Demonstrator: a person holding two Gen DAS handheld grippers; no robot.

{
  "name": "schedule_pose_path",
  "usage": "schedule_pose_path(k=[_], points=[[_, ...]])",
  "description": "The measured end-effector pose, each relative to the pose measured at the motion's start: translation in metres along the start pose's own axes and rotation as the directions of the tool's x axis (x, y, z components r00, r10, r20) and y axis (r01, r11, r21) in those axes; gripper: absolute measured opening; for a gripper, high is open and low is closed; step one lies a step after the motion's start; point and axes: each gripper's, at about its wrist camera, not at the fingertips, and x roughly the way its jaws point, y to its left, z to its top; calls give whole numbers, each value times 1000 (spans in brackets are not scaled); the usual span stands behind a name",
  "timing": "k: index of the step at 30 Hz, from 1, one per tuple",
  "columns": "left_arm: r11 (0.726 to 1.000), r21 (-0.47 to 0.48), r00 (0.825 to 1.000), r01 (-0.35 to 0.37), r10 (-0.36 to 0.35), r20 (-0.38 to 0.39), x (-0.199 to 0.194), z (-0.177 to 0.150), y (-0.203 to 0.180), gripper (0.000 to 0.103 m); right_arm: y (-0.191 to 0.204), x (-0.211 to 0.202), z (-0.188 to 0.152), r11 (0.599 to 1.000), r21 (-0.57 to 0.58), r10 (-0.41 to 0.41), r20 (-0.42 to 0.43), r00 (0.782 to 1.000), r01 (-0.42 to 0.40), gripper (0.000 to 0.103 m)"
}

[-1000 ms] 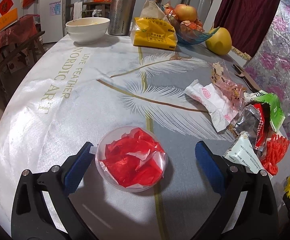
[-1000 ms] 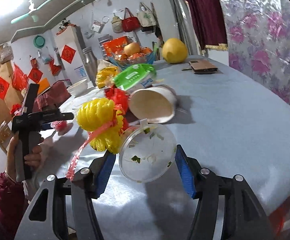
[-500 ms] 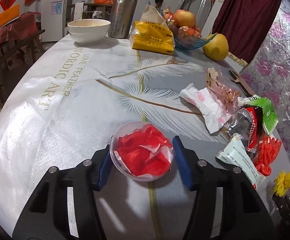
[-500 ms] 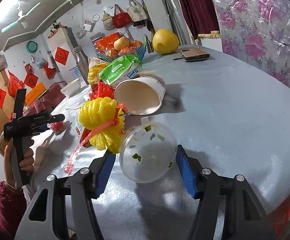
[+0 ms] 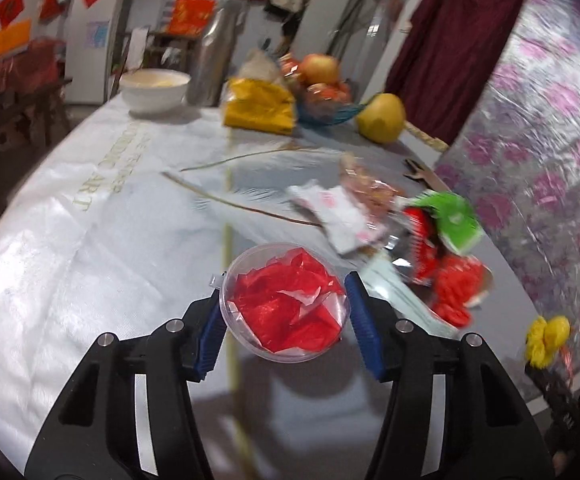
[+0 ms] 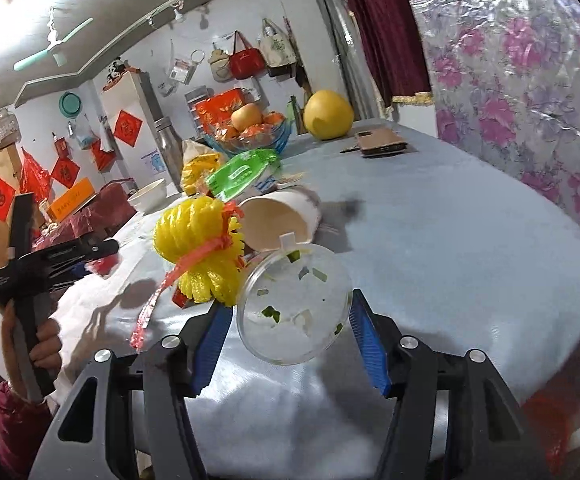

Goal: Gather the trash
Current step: 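Grasp the clear cup of red paper with the left tool while the right tool grasps the clear plastic lid, then lift the cup with the left tool while the right tool carries the clear container toward the wastebasket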

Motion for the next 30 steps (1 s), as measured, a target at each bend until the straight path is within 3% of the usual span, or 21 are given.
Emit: schedule_pose_path(k=[13,18,22,25,27,30], points=[[977,192,995,98,-97,-14,-31,-48,-83,56,-63,-50,-20,991,124,-57,43,997,51,59],[959,254,992,129,-124,-36,-25,-57,-112,56,-79,-43,-15,981,193,-30,38,999,22,60],[957,235,985,168,-152,-83,-13,-60,-120,56,-67,-7,14,989,100,-113,-6,994,113,60],[961,233,988,146,-132,-74,-13,-61,-118,56,-55,17,27,988,28,-152,-33,988,153,66],[964,223,989,144,-131,-72,-13,-60,-114,56,-52,22,26,988,16,-150,-34,988,151,73],[966,215,989,144,-132,-66,-14,-59,-108,56,-53,27,19,987,-1,-162,-47,986,162,73]])
